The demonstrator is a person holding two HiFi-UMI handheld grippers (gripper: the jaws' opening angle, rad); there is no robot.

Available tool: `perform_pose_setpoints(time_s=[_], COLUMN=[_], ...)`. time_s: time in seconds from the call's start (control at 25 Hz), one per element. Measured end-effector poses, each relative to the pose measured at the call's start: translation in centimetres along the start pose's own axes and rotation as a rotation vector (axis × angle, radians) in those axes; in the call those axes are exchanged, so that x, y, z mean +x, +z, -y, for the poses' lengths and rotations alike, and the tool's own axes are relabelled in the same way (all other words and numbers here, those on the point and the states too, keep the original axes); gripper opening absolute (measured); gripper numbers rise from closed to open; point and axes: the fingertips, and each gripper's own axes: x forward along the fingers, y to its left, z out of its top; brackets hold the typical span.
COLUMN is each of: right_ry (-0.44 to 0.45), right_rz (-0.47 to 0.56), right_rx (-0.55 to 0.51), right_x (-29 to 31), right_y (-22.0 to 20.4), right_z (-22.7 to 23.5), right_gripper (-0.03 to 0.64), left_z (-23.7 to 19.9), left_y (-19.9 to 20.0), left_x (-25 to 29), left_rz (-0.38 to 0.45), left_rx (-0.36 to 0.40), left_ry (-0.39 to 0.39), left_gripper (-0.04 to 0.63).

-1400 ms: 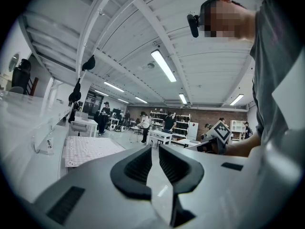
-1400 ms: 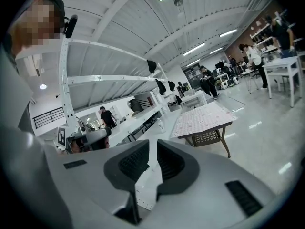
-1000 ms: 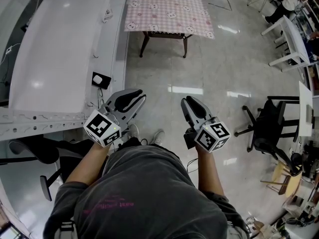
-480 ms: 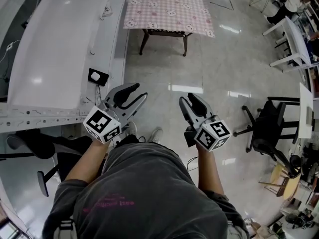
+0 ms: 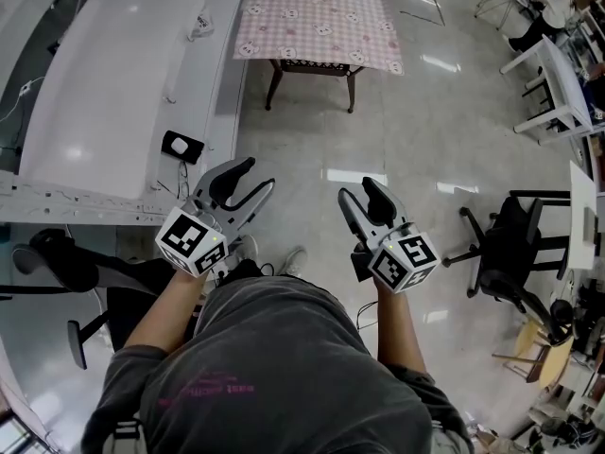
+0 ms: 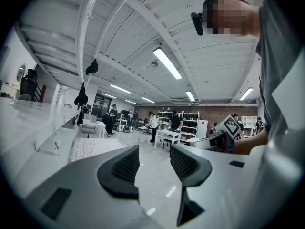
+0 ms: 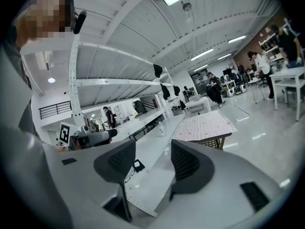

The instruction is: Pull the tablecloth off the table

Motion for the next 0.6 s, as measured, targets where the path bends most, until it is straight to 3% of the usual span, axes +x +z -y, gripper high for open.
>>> perform_pose_setpoints(time_s=[0.24, 0.6], right_ry=[-0.01, -0.043], right_rz=[0.01, 0.032], right_rx=[-0.04, -0.021], right_x=[-2.2, -5.1], right_y=[0.1, 0.0], right_z=[0.8, 3.1], right_gripper=[0.213, 0.213], left_z=[1.6, 3.9], left_y=[0.4, 0.0], left_x=[0.5, 2.3], left_rz=[0.017, 0.01], left_rx=[0.018, 0.027], left_ry=[0.022, -0.006], left_gripper=[0.196, 0.196])
